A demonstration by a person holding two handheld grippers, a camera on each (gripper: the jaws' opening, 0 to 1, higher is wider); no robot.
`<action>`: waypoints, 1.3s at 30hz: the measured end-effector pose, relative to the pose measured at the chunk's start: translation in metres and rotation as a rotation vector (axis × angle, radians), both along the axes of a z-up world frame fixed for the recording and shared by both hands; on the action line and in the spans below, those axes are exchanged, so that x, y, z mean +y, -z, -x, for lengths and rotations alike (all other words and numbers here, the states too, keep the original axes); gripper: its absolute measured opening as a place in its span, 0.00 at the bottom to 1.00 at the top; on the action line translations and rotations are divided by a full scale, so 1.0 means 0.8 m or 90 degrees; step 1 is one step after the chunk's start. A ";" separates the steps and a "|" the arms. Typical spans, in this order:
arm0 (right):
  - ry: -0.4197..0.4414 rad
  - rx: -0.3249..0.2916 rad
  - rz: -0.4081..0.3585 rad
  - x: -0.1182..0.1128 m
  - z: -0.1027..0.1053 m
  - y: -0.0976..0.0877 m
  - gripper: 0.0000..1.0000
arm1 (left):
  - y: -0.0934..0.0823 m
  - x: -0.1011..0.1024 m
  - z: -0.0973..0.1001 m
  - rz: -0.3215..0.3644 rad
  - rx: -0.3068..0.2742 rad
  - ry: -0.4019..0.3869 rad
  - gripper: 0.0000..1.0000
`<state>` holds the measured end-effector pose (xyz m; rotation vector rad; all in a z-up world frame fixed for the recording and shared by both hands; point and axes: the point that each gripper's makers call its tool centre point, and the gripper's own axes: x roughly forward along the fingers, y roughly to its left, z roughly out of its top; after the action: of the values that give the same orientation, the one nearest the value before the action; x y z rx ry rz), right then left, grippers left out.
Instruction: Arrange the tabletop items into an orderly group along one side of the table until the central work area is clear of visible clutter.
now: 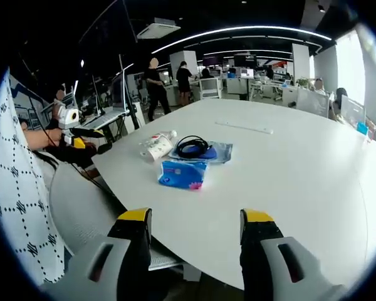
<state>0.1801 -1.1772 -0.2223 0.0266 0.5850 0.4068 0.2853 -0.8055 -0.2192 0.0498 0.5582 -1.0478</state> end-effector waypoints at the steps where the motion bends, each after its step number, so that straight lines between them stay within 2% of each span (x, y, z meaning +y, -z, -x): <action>1: 0.000 0.001 0.001 0.000 0.000 0.000 0.55 | 0.000 0.000 0.000 0.000 0.000 0.000 0.72; 39: -0.001 -0.001 0.003 -0.002 -0.001 -0.004 0.53 | -0.004 -0.005 -0.004 0.000 -0.001 0.004 0.69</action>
<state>0.1811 -1.1785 -0.2192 0.0215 0.5841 0.4067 0.2881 -0.8092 -0.2159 0.0521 0.5560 -1.0541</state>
